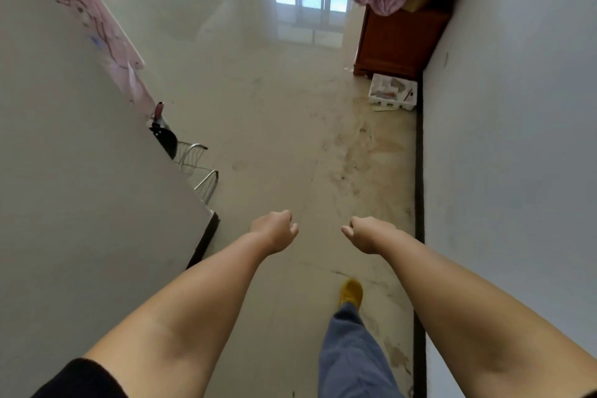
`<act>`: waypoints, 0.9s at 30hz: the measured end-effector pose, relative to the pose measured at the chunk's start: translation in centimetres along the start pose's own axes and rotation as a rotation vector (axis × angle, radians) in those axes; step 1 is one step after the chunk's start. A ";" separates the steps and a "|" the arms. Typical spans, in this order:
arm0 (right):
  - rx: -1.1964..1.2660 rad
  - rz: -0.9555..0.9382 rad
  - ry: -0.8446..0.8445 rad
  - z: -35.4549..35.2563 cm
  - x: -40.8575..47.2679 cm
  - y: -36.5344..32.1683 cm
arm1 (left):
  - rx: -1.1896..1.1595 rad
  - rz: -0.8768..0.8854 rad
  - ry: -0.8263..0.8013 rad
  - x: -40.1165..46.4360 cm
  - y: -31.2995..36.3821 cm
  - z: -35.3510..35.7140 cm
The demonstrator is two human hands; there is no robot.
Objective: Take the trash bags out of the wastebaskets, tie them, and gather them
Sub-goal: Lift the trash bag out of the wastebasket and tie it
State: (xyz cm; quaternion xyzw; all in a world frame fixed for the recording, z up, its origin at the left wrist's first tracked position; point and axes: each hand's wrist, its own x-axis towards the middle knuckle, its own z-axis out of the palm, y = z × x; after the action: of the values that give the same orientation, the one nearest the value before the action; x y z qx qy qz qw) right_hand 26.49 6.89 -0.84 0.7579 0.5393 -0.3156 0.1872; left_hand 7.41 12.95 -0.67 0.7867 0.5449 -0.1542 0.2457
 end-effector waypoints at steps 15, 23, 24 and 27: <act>-0.164 -0.128 -0.056 -20.3 20.6 4.1 | -0.212 -0.169 -0.026 21.9 4.9 -11.5; -0.186 -0.205 -0.037 -30.7 33.5 -4.1 | -0.290 -0.213 -0.011 34.6 -1.3 -19.6; -0.175 -0.197 -0.040 -32.2 35.3 -5.3 | -0.287 -0.212 -0.012 36.4 -2.2 -21.1; -0.146 -0.182 -0.053 -37.0 39.7 -9.0 | -0.290 -0.210 -0.030 41.5 -5.1 -25.8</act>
State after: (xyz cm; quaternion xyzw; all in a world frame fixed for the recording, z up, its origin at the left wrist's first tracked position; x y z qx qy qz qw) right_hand 37.01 60.86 -0.26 0.6815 0.6225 -0.3111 0.2264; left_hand 16.92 61.14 -1.54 0.6793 0.6370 -0.1106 0.3471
